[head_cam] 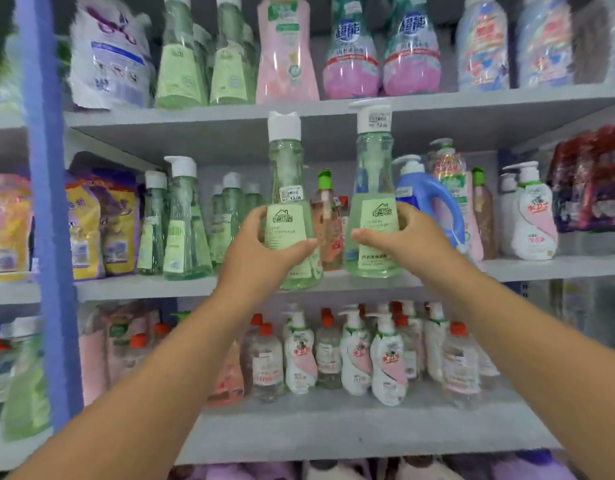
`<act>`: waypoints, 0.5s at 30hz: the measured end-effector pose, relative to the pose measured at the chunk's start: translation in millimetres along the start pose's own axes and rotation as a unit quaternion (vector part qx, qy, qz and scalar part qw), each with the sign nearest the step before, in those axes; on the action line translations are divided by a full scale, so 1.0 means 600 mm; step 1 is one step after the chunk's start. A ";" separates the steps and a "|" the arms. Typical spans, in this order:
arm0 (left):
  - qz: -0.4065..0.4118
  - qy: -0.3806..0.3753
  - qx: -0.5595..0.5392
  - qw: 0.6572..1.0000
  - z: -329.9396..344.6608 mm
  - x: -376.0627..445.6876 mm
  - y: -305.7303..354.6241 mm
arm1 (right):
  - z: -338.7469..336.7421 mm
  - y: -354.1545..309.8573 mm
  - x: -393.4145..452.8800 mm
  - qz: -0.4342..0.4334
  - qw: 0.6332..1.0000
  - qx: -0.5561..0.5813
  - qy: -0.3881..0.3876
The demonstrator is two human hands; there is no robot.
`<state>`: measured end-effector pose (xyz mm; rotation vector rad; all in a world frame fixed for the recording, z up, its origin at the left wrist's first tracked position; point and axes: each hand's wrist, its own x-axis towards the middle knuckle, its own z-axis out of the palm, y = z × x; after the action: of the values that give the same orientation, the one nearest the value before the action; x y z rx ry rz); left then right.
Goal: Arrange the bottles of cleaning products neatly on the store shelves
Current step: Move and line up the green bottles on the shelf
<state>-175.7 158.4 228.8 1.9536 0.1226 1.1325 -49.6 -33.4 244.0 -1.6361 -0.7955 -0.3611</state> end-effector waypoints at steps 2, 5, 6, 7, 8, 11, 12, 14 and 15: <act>-0.006 -0.001 0.001 1.000 0.014 0.029 -0.006 | -0.003 0.021 0.038 0.015 1.000 -0.010 0.026; -0.017 -0.001 0.007 1.000 0.039 0.064 -0.024 | -0.013 0.056 0.083 0.044 0.998 -0.009 0.047; -0.022 -0.002 0.006 1.000 0.047 0.074 -0.031 | -0.015 0.065 0.092 0.053 0.997 -0.010 0.051; -0.027 -0.003 0.005 1.000 0.054 0.083 -0.037 | -0.015 0.074 0.099 0.060 0.997 -0.018 0.055; -0.030 -0.004 0.007 1.000 0.061 0.091 -0.044 | -0.013 0.083 0.102 0.063 0.996 -0.033 0.057; -0.038 -0.009 0.009 0.999 0.077 0.103 -0.056 | -0.002 0.108 0.111 0.063 0.994 -0.078 0.050; -0.038 -0.009 0.013 0.999 0.082 0.106 -0.059 | 0.000 0.111 0.112 0.061 0.993 -0.089 0.045; -0.044 -0.012 0.015 0.999 0.091 0.108 -0.062 | 0.000 0.113 0.115 0.058 0.993 -0.099 0.028; -0.045 -0.014 0.019 0.999 0.094 0.111 -0.065 | -0.002 0.112 0.116 0.059 0.993 -0.098 0.016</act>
<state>-82.3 178.8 232.8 1.9773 0.2152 1.0503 45.5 -16.6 238.7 -1.8476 -0.6515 -0.3910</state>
